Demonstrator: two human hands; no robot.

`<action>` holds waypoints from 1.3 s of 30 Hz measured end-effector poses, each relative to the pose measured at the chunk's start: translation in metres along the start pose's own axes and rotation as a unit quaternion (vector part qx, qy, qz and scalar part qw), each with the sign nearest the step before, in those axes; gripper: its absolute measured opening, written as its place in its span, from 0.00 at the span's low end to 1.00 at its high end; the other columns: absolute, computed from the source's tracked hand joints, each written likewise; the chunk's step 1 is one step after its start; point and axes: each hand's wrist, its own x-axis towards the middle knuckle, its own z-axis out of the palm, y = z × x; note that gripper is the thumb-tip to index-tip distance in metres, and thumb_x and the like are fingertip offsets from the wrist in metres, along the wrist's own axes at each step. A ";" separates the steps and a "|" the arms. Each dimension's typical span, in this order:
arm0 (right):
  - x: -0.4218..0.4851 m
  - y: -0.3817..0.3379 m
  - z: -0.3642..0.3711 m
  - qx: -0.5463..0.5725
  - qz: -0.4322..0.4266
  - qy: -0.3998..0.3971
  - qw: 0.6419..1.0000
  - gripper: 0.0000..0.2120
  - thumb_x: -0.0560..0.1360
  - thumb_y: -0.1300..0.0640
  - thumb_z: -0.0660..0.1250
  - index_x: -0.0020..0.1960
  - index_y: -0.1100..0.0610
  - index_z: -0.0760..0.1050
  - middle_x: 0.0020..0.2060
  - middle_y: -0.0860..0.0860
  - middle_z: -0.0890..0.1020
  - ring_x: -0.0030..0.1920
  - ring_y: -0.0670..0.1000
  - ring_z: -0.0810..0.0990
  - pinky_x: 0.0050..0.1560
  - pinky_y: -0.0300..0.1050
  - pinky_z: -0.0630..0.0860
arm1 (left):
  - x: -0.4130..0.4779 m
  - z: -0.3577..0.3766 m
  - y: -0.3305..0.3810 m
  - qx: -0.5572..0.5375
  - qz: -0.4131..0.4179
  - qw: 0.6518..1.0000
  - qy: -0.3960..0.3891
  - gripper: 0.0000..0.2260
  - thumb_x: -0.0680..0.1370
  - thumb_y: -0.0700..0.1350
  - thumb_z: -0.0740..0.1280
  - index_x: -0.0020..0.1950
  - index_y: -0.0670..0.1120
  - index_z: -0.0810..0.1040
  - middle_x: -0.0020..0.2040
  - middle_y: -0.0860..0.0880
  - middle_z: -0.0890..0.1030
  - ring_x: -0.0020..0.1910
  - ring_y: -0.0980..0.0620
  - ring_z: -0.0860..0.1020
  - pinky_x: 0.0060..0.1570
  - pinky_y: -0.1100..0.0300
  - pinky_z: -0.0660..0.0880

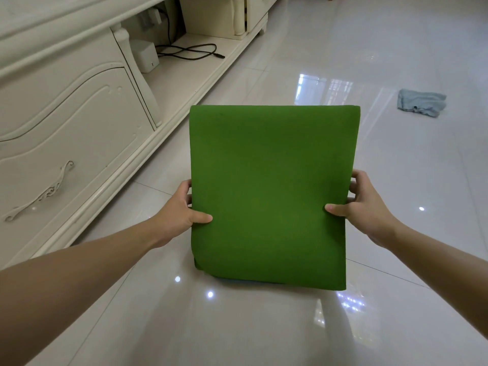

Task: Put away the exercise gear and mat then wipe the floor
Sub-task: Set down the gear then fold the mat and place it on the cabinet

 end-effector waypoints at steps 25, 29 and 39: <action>-0.027 0.016 -0.013 0.003 0.081 -0.076 0.994 0.26 0.77 0.63 0.67 0.65 0.38 0.66 0.59 0.48 0.79 0.51 0.54 0.84 0.42 0.61 0.82 | -0.033 0.004 -0.010 0.039 -0.053 0.997 -0.041 0.27 0.78 0.42 0.70 0.70 0.61 0.61 0.63 0.53 0.77 0.54 0.50 0.82 0.46 0.46 0.82; -0.048 0.018 -0.011 0.002 0.087 -0.090 0.992 0.25 0.77 0.62 0.68 0.65 0.39 0.66 0.59 0.48 0.79 0.51 0.55 0.84 0.43 0.63 0.81 | -0.055 0.001 -0.015 0.041 -0.064 0.996 -0.052 0.26 0.78 0.43 0.70 0.68 0.62 0.62 0.62 0.53 0.78 0.54 0.49 0.83 0.49 0.40 0.81; -0.062 0.019 -0.001 -0.015 0.083 -0.096 0.992 0.26 0.76 0.62 0.68 0.66 0.40 0.64 0.60 0.50 0.77 0.51 0.52 0.84 0.39 0.53 0.81 | -0.078 -0.002 -0.021 0.051 -0.079 0.994 -0.050 0.28 0.78 0.41 0.70 0.69 0.60 0.60 0.63 0.52 0.76 0.55 0.48 0.82 0.46 0.42 0.82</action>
